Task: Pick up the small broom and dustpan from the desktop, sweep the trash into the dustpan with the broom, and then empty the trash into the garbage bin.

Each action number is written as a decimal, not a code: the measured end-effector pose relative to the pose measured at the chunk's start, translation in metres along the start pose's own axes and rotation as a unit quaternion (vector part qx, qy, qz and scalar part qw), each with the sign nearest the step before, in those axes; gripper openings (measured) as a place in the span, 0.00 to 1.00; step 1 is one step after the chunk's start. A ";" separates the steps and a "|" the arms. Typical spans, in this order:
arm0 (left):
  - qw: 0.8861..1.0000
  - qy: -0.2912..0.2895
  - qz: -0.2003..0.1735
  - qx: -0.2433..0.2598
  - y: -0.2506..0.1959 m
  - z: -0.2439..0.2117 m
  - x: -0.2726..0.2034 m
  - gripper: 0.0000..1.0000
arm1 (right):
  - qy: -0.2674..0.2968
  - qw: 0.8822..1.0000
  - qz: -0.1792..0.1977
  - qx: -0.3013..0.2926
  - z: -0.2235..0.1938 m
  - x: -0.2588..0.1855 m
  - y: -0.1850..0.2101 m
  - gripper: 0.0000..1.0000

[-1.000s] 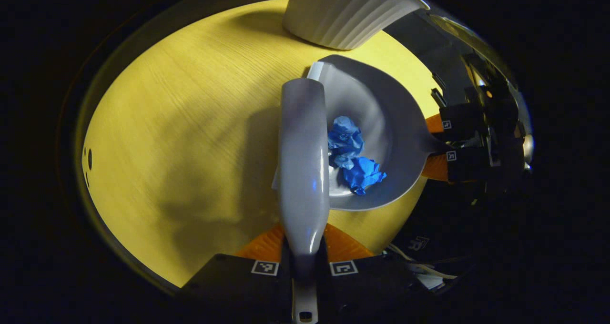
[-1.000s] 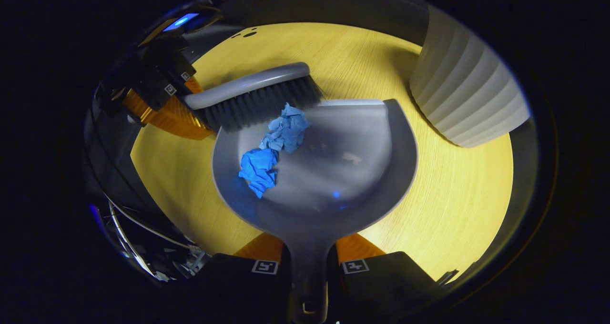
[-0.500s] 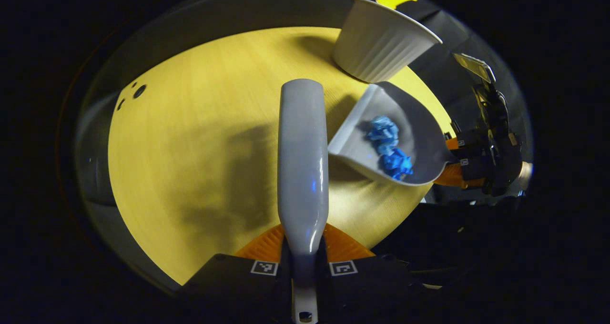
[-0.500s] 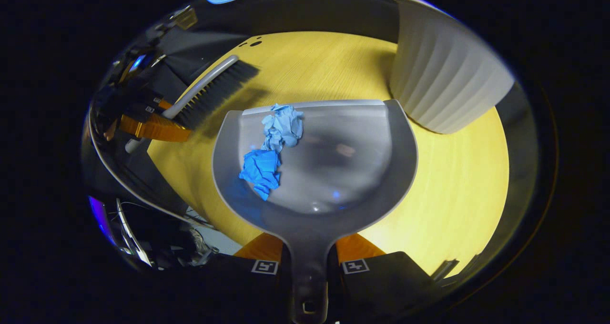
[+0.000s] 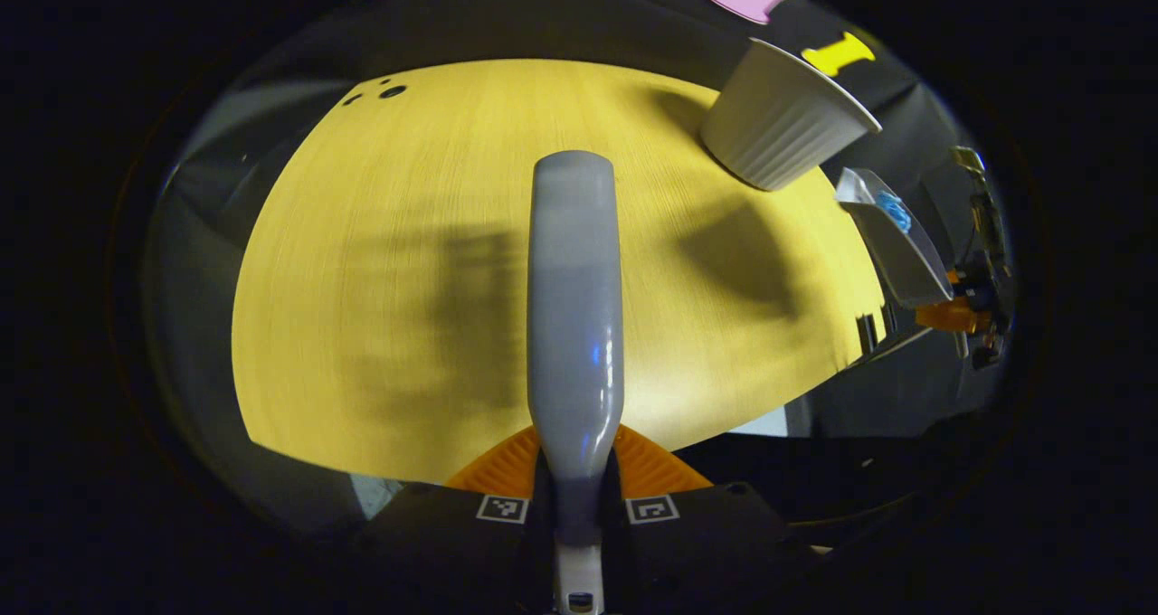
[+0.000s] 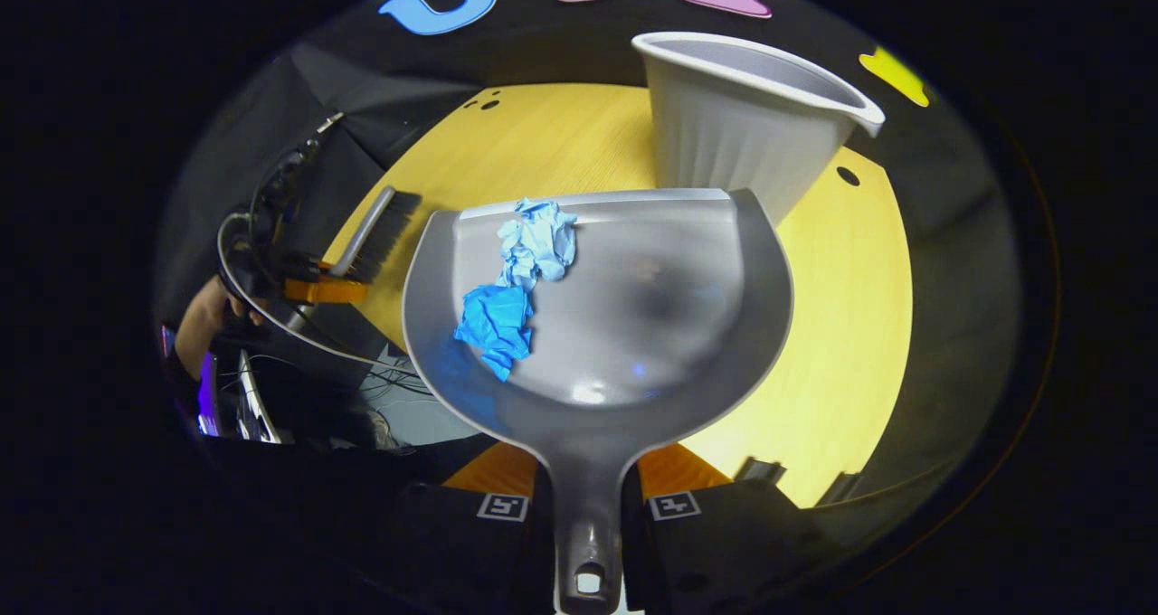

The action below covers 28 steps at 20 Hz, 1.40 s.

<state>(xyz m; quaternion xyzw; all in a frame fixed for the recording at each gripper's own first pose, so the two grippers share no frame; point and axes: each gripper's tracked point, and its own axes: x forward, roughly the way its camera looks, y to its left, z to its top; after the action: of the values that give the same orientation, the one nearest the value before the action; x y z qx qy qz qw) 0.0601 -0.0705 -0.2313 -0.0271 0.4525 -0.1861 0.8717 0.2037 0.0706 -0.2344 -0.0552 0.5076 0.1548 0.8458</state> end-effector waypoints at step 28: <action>0.997 -0.064 0.004 -0.041 -0.030 0.018 -0.001 0.25 | -0.110 0.973 -0.204 0.027 0.182 0.027 -0.136 0.34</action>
<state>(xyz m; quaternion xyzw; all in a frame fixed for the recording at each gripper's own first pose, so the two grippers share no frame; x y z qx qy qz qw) 0.0650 -0.1002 -0.2134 -0.0731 0.4036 -0.1622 0.8975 0.4120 -0.0067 -0.1799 -0.1173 0.3936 -0.0292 0.9113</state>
